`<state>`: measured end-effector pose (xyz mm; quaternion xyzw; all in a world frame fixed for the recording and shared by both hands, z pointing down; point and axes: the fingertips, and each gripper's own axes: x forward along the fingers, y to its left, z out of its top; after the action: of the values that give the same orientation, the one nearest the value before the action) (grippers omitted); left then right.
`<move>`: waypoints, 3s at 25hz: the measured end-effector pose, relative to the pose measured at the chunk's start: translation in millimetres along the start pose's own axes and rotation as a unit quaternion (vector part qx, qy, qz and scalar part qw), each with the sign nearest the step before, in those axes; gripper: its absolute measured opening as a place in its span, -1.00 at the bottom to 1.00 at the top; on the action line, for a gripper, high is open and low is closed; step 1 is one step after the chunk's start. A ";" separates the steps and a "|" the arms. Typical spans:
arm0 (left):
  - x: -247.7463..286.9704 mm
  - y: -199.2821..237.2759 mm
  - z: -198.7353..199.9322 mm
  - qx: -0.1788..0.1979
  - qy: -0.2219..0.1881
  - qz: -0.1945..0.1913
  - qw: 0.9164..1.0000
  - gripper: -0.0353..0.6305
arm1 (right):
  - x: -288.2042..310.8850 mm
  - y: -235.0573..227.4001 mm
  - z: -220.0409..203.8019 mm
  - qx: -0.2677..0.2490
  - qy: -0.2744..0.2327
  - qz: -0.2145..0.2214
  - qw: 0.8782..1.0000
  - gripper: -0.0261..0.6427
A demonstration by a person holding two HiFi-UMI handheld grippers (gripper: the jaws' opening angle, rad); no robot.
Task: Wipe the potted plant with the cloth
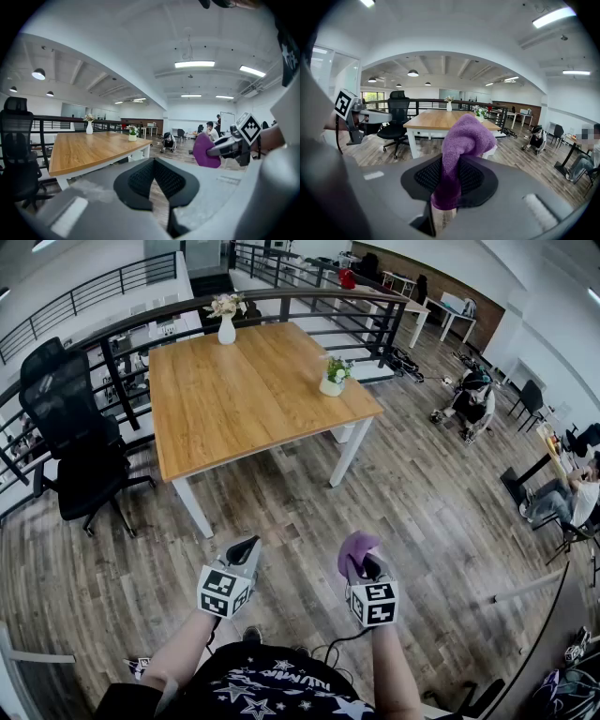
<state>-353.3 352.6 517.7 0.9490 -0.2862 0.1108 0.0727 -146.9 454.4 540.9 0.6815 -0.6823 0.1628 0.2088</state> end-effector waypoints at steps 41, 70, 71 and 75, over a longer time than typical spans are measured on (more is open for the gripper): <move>33.1 87.6 -31.9 -0.045 0.048 -0.018 0.998 -0.89 | 76.1 23.6 0.4 0.049 0.034 -0.024 0.998 -0.67; 280.4 73.3 46.4 -0.036 0.050 0.053 0.997 -0.89 | 226.6 -223.5 81.0 0.053 0.000 0.035 0.998 -0.67; 284.2 71.9 45.3 -0.038 0.051 0.056 0.996 -0.89 | 227.7 -229.1 80.5 0.055 -0.002 0.036 0.998 -0.67; 292.2 64.9 46.2 -0.045 0.058 0.061 0.995 -0.89 | 226.4 -243.0 72.4 0.074 0.005 0.037 0.997 -0.67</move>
<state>-144.7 135.7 551.5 0.9174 -0.3439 0.1567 0.1249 94.6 218.2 578.2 0.6688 -0.6920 0.2232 0.1551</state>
